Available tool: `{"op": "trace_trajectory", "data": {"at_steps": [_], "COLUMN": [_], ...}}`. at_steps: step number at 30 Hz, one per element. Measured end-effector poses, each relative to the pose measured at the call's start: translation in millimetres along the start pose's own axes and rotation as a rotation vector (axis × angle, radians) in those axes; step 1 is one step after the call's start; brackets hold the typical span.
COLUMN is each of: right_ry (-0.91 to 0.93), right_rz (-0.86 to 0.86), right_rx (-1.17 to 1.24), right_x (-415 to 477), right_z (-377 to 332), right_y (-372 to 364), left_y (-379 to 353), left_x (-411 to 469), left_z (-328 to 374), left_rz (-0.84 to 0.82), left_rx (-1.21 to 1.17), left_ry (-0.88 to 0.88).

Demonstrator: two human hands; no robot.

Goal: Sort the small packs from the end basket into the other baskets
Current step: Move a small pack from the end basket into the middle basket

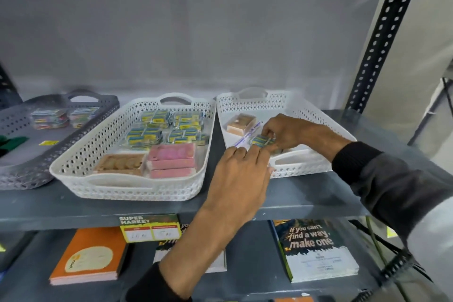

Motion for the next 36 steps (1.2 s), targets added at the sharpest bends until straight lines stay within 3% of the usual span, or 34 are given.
{"op": "trace_trajectory", "data": {"at_steps": [6, 14, 21, 30, 36], "right_ry": [0.021, 0.232, 0.359, 0.333, 0.281], "right_rz": [0.112, 0.395, 0.259, 0.074, -0.007], "right_rx": [0.027, 0.09, 0.091, 0.014, 0.089], "right_x": [-8.1, 6.2, 58.5, 102.8, 112.3], "right_z": [2.1, -62.1, -129.1, -156.1, -155.3], "right_y": [13.9, 63.6, 51.1, 22.2, 9.7], "left_y": [19.9, 69.8, 59.8, 32.2, 29.7], "left_x": [-5.9, -34.9, -90.0, -104.1, -103.3], "left_z": [-7.9, -82.6, -163.9, -171.2, -174.1], "left_rz": [-0.044, 0.199, 0.421, 0.667, 0.719], "left_rx": [-0.164, -0.271, -0.132, -0.102, -0.096], "left_ry": [-0.028, 0.148, 0.253, 0.213, 0.177]}}
Point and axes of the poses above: each hand's wrist, its own x-axis towards the middle knuckle, its own y-axis out of the back of the hand, z = x × y, the point moved 1 cm from there along x, towards the middle knuckle, and after that the axes turned 3 degrees about -x, right-handed, at the moved point
